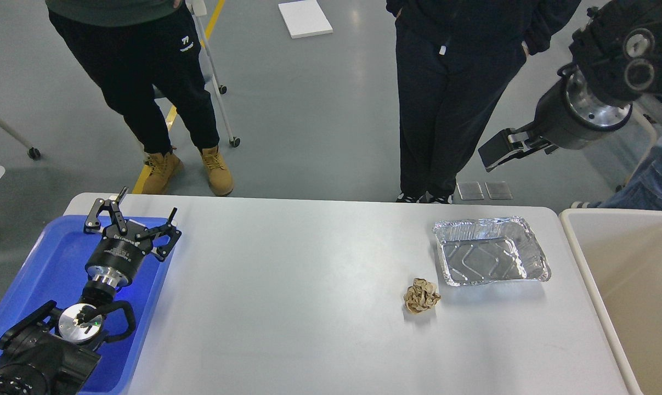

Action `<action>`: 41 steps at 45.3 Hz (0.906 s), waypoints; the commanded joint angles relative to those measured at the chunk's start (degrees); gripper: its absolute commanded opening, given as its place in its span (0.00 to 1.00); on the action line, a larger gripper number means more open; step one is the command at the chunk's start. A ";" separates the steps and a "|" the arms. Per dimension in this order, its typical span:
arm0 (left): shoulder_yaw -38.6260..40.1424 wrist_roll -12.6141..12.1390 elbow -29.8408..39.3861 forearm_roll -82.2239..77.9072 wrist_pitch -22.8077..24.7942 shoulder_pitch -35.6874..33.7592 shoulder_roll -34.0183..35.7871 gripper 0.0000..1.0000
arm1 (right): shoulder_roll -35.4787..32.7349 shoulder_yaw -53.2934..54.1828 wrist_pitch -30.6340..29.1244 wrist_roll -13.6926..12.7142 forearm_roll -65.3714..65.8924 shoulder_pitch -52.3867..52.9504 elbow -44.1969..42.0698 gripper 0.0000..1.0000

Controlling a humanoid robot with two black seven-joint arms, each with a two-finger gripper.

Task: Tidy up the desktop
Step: 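Bring the right gripper back down to the aluminium foil tray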

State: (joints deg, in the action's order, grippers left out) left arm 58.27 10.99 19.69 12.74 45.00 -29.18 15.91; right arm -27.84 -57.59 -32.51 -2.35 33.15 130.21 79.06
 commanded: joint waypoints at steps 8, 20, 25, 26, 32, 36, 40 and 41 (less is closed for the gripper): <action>0.00 0.09 0.00 0.09 0.00 0.00 0.00 1.00 | 5.60 -10.26 0.43 0.94 -15.48 5.06 7.95 1.00; 0.00 0.09 0.00 0.09 0.00 0.09 0.00 1.00 | 5.78 -12.72 0.61 0.68 -20.32 2.51 8.83 1.00; 0.00 0.09 0.00 0.09 0.00 0.09 0.00 1.00 | 5.78 -12.98 0.52 0.68 -20.23 1.01 8.83 1.00; 0.00 0.00 0.00 0.09 0.00 0.09 0.00 1.00 | 5.87 -12.98 0.52 0.59 -20.14 0.84 8.83 1.00; 0.00 0.00 0.00 0.00 0.00 0.09 0.00 1.00 | 7.10 -12.98 0.17 0.59 -20.14 0.57 8.83 1.00; 0.00 0.00 0.00 0.09 0.00 0.09 0.00 1.00 | 7.18 -12.90 0.08 0.76 -20.14 0.14 8.74 1.00; 0.00 0.09 0.00 0.09 0.00 0.00 0.00 1.00 | 7.18 -12.90 -0.01 0.94 -20.05 -0.48 8.74 1.00; 0.00 0.09 0.00 0.09 0.00 0.09 0.00 1.00 | 7.18 -12.90 -0.01 0.94 -20.05 -0.57 8.66 1.00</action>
State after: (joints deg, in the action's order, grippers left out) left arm 58.27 11.04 19.69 12.83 45.00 -29.10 15.91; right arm -21.19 -70.19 -32.27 -1.65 13.54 130.97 87.66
